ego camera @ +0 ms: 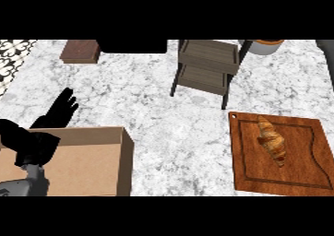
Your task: Pick the sweet potato from the cutting board and place it in the tiered basket
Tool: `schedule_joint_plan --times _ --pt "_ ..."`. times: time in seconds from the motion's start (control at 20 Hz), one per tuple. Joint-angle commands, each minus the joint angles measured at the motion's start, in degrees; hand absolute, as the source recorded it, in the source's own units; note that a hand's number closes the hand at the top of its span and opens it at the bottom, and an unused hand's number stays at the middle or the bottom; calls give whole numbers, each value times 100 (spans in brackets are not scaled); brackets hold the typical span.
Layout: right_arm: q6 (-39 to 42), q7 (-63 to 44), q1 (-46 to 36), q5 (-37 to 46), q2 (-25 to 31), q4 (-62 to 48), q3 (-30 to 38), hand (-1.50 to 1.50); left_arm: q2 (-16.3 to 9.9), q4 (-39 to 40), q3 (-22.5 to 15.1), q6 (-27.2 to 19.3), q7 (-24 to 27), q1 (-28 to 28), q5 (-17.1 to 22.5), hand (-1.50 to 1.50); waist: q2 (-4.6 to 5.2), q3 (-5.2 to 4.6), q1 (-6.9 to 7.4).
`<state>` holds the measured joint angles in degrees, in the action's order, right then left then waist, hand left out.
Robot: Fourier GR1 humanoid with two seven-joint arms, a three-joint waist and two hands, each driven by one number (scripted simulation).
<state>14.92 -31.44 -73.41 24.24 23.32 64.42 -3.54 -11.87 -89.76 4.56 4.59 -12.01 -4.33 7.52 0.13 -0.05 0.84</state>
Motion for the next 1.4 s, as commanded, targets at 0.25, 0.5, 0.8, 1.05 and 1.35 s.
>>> schedule_joint_plan --times 0.25,0.5,0.8,1.05,1.35 --pt "-997 684 84 817 -360 -531 -119 150 -225 -302 111 134 -415 -14 40 0 -6 5 -2" --pt "-1805 1163 -176 755 -635 -1455 395 -150 -215 -7 176 170 -201 -83 19 0 15 3 29" --pt "-1707 1503 -616 852 -578 -2138 524 -150 76 153 -60 -108 72 -245 -340 0 26 1 22" --pt "-2442 1383 -663 632 -1000 -2245 929 -150 232 -483 -363 -156 -130 263 -317 0 8 5 69" --pt "-2448 1110 -986 -161 -817 -2130 1790 -150 25 176 -34 49 98 -19 -141 0 11 3 -23"
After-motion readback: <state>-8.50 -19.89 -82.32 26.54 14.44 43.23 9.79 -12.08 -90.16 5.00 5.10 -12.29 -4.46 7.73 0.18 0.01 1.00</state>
